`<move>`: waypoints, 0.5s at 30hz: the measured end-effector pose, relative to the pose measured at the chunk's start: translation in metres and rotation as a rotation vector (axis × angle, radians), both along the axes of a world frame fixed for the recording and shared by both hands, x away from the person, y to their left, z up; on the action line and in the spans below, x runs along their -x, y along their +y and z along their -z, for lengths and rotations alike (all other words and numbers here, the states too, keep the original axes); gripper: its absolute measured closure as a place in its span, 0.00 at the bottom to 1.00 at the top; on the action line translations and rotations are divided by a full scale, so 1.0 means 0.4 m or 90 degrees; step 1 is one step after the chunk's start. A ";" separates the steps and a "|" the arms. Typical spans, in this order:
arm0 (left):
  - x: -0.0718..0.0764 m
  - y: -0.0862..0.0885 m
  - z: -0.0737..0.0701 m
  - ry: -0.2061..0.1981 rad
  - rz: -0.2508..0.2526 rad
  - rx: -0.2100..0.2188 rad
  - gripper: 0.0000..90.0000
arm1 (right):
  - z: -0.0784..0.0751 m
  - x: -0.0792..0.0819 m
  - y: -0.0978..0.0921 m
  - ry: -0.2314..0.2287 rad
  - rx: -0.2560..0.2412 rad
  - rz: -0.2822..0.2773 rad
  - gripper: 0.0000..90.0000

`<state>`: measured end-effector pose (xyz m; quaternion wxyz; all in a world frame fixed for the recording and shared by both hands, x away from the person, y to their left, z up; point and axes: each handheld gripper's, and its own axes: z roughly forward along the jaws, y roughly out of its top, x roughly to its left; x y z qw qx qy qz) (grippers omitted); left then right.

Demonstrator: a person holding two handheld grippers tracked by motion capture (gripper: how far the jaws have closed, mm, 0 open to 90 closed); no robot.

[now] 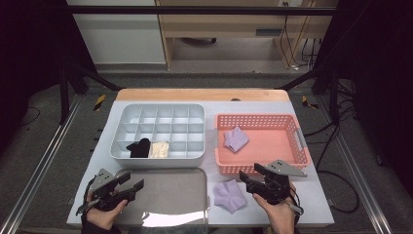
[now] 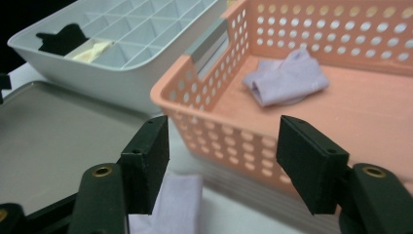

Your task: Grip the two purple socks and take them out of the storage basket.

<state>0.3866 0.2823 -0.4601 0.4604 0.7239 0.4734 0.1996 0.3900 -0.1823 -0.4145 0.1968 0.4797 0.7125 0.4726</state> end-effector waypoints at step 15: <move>-0.003 0.001 0.003 0.002 -0.002 0.001 0.39 | -0.085 -0.125 0.017 -0.033 0.014 0.045 0.35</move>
